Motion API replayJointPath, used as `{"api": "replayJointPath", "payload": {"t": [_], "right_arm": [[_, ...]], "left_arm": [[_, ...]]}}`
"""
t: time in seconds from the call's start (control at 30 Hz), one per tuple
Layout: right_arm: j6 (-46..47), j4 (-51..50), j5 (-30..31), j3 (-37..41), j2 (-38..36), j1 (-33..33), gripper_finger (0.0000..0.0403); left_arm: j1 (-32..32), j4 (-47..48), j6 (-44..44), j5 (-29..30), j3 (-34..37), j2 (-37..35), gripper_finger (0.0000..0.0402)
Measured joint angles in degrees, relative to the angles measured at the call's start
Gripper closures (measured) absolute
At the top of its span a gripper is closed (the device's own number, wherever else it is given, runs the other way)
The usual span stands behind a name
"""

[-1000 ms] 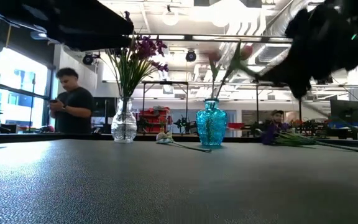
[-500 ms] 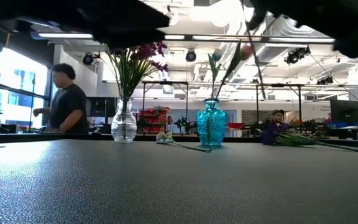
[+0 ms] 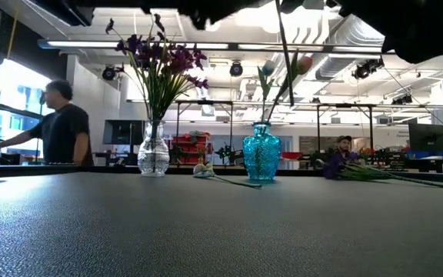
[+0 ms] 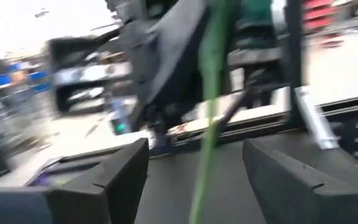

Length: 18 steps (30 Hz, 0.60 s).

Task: Sort flowers into vase by color
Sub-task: Put the pink flower into the blue vase

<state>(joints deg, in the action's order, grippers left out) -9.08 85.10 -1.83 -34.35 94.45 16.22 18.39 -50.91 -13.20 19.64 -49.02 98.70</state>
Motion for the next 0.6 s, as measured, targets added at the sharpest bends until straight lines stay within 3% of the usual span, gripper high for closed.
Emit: {"api": "replayJointPath", "payload": {"t": [0.13, 0.33, 0.6], "right_arm": [[0.0, -0.6, -0.2, 0.0, 0.0, 0.0, 0.0403], [0.2, -0.8, -0.2, 0.0, 0.0, 0.0, 0.0403], [0.2, -0.8, -0.2, 0.0, 0.0, 0.0, 0.0403]], "left_arm": [[-0.3, 0.2, 0.5, -6.9, -1.9, -0.1, 0.0196], [-1.2, 0.6, 0.8, -7.5, -2.1, -0.1, 0.0263], [-2.1, 1.7, 3.6, -9.4, -2.1, -0.1, 0.0319]]}}
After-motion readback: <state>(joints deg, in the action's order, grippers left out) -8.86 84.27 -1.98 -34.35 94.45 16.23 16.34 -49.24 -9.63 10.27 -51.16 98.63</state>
